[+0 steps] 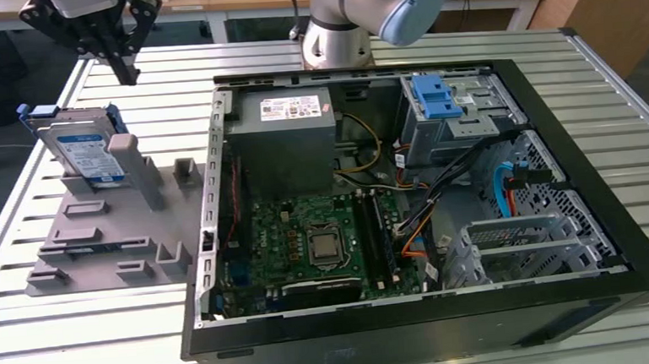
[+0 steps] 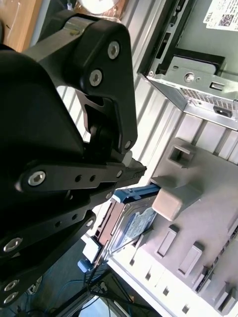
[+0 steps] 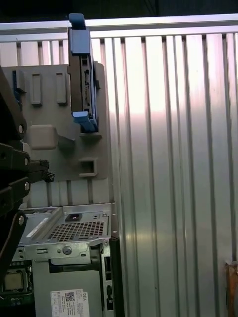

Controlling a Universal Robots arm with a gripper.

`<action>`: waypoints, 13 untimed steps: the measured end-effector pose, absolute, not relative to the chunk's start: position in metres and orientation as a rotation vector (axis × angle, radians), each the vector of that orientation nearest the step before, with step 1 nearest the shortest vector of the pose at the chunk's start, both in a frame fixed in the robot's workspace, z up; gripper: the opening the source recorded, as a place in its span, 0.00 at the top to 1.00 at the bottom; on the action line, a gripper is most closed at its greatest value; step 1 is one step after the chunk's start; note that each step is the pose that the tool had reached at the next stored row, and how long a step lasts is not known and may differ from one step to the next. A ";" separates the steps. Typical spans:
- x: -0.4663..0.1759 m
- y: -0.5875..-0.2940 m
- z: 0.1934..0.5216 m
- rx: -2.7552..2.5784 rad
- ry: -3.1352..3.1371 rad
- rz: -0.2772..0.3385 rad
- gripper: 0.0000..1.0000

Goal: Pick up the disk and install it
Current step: 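Reach for the disk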

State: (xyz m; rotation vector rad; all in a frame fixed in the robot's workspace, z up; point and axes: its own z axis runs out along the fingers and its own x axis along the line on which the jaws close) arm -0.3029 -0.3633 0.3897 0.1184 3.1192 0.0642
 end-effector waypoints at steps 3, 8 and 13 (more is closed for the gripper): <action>-0.308 -0.361 0.388 0.118 3.120 0.062 0.89; -0.317 -0.356 0.386 0.119 3.124 0.055 0.89; -0.325 -0.351 0.384 0.120 3.125 0.052 0.89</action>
